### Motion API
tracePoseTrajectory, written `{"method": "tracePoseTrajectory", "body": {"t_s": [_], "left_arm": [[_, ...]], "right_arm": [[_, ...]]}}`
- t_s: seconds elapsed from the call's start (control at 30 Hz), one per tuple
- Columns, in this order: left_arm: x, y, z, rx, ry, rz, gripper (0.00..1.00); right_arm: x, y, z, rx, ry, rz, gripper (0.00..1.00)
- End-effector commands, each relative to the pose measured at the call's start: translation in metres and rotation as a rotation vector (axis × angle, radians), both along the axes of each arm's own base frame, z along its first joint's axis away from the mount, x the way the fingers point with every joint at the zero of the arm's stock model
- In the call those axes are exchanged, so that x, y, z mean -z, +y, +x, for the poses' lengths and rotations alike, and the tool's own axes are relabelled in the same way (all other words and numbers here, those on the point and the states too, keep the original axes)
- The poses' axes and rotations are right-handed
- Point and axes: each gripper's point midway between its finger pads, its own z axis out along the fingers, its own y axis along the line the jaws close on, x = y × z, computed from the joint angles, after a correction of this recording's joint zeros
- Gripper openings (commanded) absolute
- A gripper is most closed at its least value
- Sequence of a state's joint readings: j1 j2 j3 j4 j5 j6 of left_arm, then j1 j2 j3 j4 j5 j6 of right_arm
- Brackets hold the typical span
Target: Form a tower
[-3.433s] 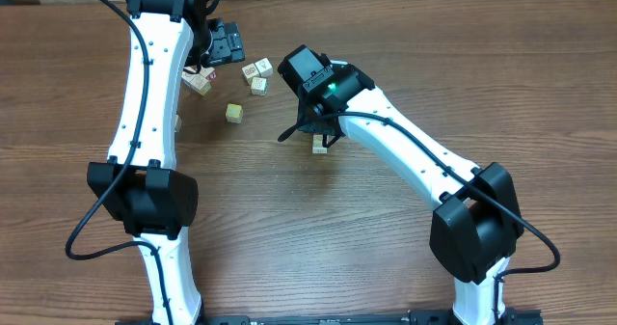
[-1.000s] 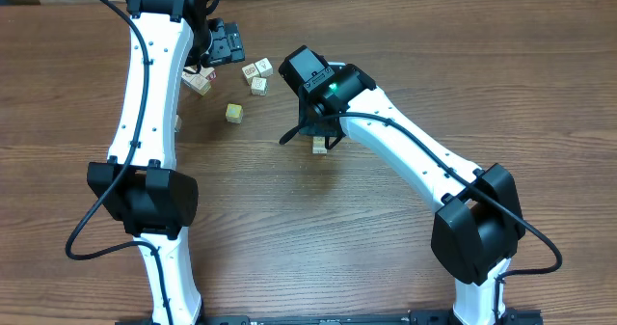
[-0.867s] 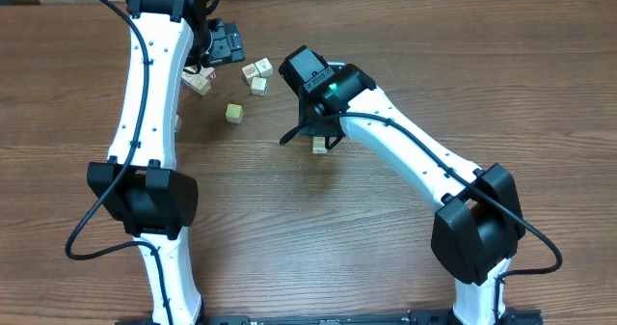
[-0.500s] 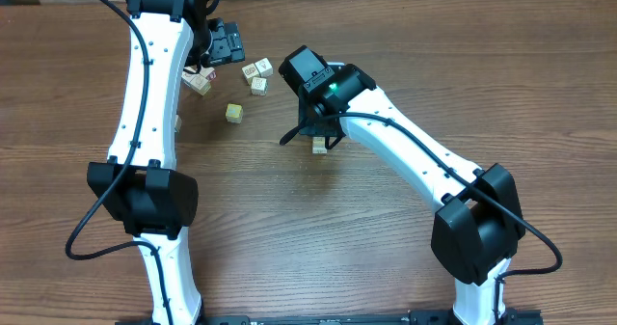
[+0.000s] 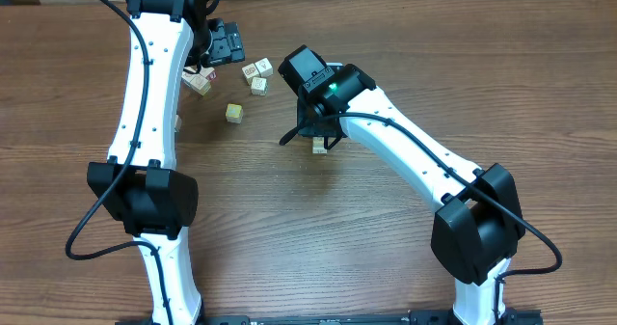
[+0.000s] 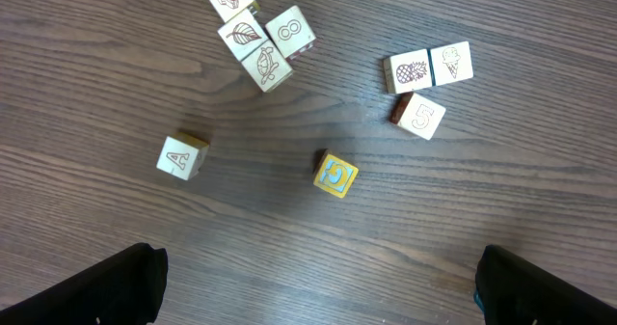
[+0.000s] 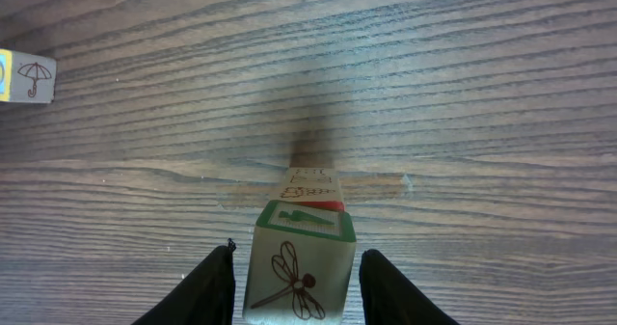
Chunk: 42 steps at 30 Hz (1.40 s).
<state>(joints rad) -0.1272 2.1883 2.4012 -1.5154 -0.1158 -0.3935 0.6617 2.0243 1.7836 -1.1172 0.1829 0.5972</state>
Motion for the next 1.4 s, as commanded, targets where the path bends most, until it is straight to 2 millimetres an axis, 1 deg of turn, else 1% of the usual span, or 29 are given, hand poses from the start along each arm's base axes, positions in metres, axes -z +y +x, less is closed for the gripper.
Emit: {"method": "tracePoseTrajectory", "body": {"t_s": [0.0,0.17,0.23,0.33,0.37,0.43,0.67,0.77,0.9,1.37], "left_arm": [[-0.0107,-0.0028,0.0007,-0.008,-0.031,-0.012,0.99],[-0.0107,-0.0028,0.0007,-0.008,-0.031,-0.012,1.0],[-0.0107,-0.0028,0.0007,-0.008,-0.031,-0.012,0.99],[-0.0107,-0.0028,0.0007,-0.008,-0.031,-0.012,1.0],[-0.0107,-0.0028,0.0007,-0.008,-0.031,-0.012,1.0],[-0.0107,-0.0028,0.0007,-0.008,-0.031,-0.012,1.0],[-0.0107,-0.0028,0.0007,-0.008,-0.031,-0.012,1.0],[-0.0107,-0.0028,0.0007,-0.008,-0.031,-0.012,1.0],[-0.0107,-0.0028,0.0007,-0.008,-0.031,-0.012,1.0],[-0.0107,-0.0028,0.0007,-0.008,-0.031,-0.012,1.0]], "right_arm": [[-0.0161,-0.0007,0.0009,-0.001,-0.032,0.024,0.41],[-0.016,-0.0007,0.0009,-0.001,-0.032,0.024,0.54],[-0.0159,-0.0008,0.0008,-0.001,-0.031,0.023,0.54],[-0.0156,-0.0015,-0.0001,-0.001,-0.028,0.021,0.45],[-0.0155,-0.0016,-0.0002,-0.001,-0.027,0.02,0.41],[-0.0155,-0.0018,-0.0004,-0.001,-0.026,0.019,0.36],[-0.0158,-0.0011,0.0005,-0.018,-0.031,0.017,0.29],[-0.0163,-0.0003,0.0016,-0.048,-0.037,0.01,0.29],[-0.0164,0.0,0.0019,-0.047,-0.039,0.011,0.3],[-0.017,-0.0018,0.0037,-0.043,-0.048,0.001,0.3]]}}
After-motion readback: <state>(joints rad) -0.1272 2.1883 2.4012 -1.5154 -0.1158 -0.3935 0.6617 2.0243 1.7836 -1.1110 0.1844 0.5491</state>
